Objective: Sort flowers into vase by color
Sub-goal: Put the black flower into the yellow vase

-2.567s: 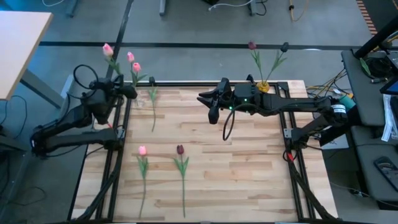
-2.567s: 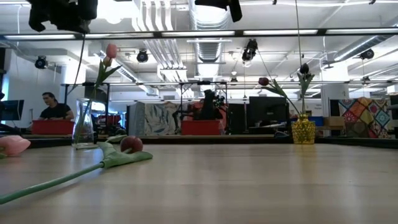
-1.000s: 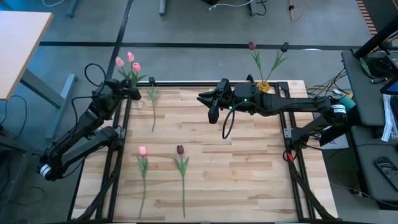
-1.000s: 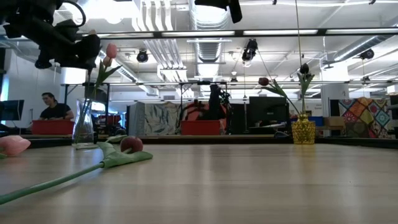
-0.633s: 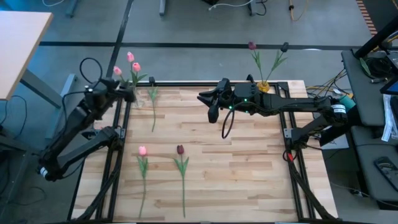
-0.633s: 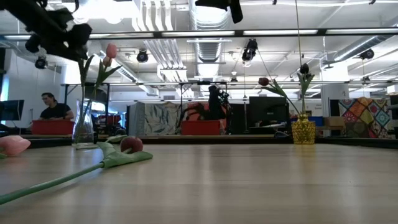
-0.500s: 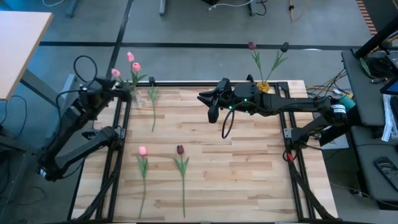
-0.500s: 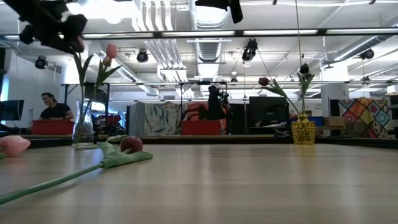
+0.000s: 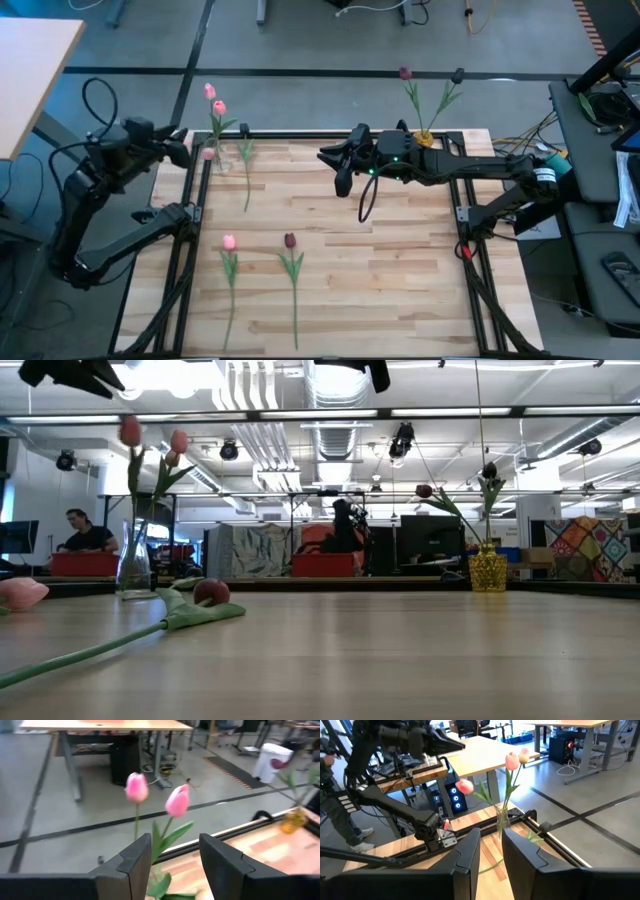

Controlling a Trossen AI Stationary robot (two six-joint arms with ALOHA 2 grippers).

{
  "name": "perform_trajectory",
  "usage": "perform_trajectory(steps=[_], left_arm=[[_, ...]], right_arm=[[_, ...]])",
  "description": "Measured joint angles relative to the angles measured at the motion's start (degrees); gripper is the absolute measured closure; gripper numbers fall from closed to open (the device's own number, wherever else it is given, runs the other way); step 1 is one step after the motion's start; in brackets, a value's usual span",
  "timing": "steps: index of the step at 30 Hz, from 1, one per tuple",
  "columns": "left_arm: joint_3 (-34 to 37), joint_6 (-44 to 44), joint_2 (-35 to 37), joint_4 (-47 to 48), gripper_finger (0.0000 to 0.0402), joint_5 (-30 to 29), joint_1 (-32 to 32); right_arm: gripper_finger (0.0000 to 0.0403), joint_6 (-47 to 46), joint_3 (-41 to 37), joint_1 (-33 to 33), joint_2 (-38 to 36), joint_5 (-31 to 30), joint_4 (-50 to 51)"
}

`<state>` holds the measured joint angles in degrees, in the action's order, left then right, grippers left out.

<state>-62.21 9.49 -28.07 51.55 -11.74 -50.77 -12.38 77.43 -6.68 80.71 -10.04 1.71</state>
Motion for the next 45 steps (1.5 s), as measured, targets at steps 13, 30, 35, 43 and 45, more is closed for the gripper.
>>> perform_trajectory(steps=[13,30,35,43,45], left_arm=[[-6.6,-4.3,-7.1,-1.6,0.0254,12.4,0.4],[-15.2,3.0,-32.3,-3.6,0.0289,-11.2,40.1],[-19.5,12.7,-40.5,-0.3,0.0301,-11.3,44.6],[-20.9,29.8,-49.5,6.0,0.0333,-9.8,45.0],[-20.1,34.0,-51.0,7.5,0.0341,-9.8,45.0]], right_arm=[[0.0330,0.0,0.1,-0.2,-1.9,0.0,3.1],[0.0330,0.9,-0.5,-4.2,-6.5,6.1,13.7],[0.0330,2.0,-0.6,-4.5,-6.7,7.9,15.6],[0.0330,4.0,-0.6,-4.6,-7.7,11.2,18.5],[0.0330,4.4,-0.7,-5.1,-8.4,12.8,19.7]])
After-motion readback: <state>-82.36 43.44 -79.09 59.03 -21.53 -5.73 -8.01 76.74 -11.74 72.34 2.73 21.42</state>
